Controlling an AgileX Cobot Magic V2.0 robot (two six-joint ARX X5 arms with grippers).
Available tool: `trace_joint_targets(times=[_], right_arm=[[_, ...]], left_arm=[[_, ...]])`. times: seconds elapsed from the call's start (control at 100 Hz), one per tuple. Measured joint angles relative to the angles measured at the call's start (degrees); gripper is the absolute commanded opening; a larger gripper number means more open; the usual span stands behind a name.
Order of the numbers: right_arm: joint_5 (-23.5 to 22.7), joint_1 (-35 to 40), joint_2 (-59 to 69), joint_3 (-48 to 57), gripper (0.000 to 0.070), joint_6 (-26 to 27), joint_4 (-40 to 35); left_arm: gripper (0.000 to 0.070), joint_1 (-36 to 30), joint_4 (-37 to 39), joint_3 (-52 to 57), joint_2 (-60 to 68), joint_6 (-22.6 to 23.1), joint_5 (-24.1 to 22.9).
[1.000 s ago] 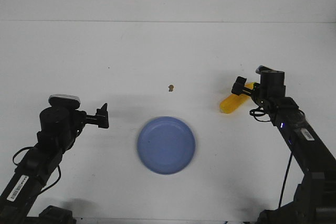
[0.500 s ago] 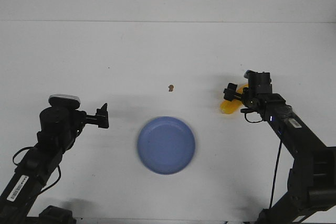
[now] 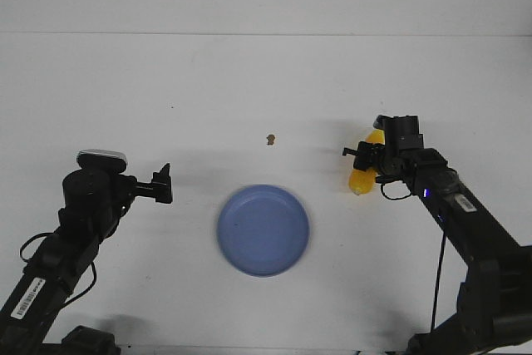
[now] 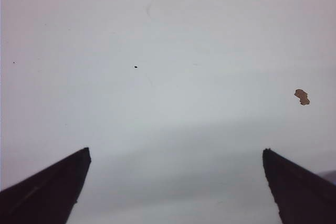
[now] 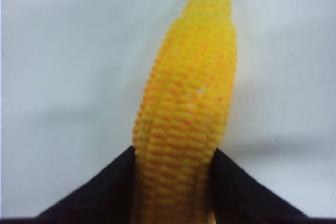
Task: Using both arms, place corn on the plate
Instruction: 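Lift the corn with the right gripper and carry it over the plate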
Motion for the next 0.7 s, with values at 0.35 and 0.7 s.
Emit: trace_joint_targets(times=[0.35,0.7], right_arm=[[1.5,22.4,-9.1,0.2,0.0171,-1.4,-2.9],[6.9,34.6,-8.4,0.1,0.0218,1.6,-3.1]], left_arm=[[0.07,0.0,0.0,0.0,0.0,0.0,0.0],[0.07,0.0,0.0,0.0,0.0,0.0,0.0]])
